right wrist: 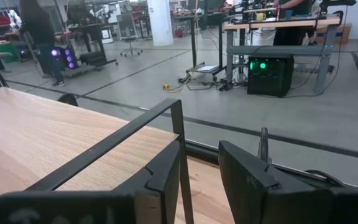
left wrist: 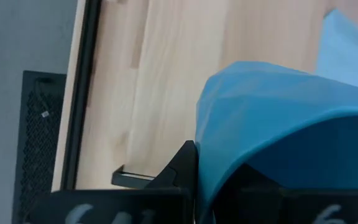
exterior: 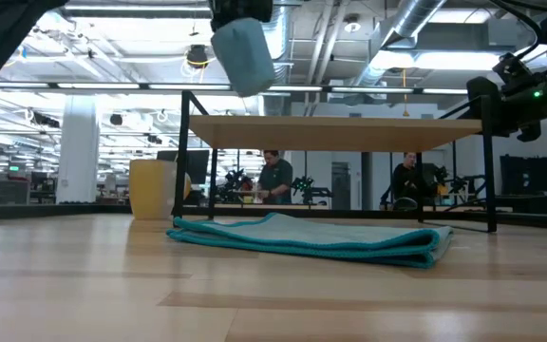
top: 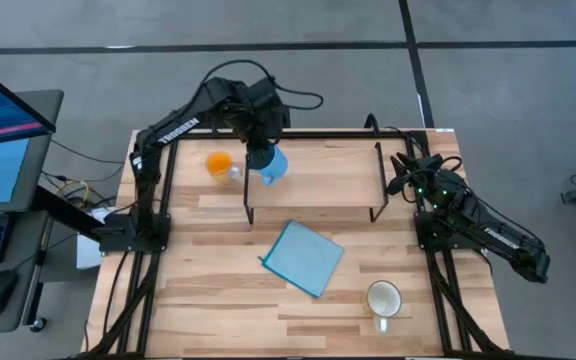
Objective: Stack small to large cups/mugs on shelf
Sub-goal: Put the blue mug on the shelf
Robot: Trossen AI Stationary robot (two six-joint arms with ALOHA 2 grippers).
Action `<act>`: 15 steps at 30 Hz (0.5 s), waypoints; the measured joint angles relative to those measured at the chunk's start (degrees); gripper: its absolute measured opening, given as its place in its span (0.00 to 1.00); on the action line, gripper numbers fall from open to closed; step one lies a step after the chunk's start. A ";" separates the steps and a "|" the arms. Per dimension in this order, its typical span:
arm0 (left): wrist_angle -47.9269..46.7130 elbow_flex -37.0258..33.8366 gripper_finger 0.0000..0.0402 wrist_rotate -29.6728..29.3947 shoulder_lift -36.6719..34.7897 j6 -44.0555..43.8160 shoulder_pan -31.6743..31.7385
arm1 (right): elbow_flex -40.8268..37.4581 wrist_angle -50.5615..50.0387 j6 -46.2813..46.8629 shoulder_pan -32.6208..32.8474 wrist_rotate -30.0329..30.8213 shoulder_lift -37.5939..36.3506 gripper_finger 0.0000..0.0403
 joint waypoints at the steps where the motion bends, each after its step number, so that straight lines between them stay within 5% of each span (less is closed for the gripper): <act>1: -0.03 0.00 0.01 -0.32 0.28 0.13 0.09 | 0.00 -0.01 0.01 0.00 0.00 0.00 0.33; 15: -0.02 -4.01 0.01 -0.55 2.22 -1.69 0.63 | 0.00 -0.02 0.02 0.11 0.00 0.66 0.33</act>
